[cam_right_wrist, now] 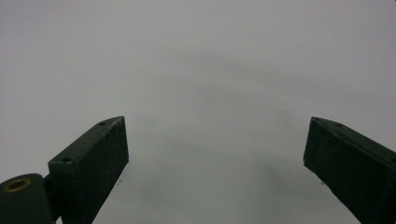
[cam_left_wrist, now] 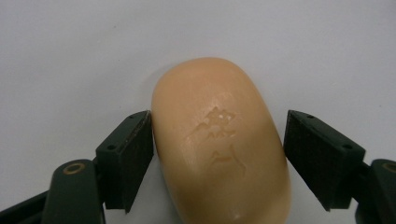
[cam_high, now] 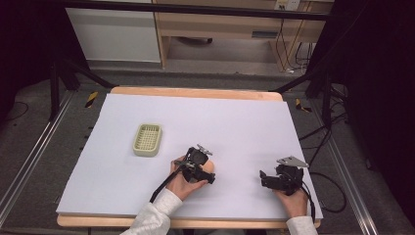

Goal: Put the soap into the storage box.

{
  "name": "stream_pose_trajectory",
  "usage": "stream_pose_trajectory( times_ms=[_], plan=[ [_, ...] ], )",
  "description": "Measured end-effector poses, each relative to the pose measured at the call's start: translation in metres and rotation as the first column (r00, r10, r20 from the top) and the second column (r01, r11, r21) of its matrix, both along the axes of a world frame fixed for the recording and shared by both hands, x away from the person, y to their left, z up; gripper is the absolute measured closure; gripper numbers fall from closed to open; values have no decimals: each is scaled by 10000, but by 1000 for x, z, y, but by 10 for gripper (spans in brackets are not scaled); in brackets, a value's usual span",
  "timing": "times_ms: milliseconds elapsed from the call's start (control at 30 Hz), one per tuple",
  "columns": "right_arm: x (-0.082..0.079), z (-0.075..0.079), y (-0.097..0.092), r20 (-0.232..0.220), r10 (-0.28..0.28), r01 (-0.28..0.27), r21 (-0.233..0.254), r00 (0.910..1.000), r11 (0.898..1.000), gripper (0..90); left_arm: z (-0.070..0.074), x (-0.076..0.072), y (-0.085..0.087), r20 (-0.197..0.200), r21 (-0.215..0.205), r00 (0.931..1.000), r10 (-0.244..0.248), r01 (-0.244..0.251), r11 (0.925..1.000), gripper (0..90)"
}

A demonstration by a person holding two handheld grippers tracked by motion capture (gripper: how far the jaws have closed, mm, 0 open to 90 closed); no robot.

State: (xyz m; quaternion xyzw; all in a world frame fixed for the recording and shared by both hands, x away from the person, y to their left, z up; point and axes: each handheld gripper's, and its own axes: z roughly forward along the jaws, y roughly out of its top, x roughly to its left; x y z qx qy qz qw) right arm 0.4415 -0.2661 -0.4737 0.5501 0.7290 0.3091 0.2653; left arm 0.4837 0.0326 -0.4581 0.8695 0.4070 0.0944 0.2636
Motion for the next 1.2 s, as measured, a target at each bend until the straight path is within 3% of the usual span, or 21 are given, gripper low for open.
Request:
stream_pose_trajectory(
  times_ms=[367,933,1200],
  plan=[
    [1,-1,1,-123,37,-37,-54,9999,10000,71,-3,3,-2,-218,-22,9994,269,-269,9996,255],
    [1,-1,1,-218,55,-56,-43,9997,10000,71,-3,1,-9,-185,522,9994,305,-295,9982,268],
    [1,-2,1,-236,66,-67,-51,9997,10000,71,-2,2,-8,-275,456,9992,281,-268,9986,282]
  ],
)
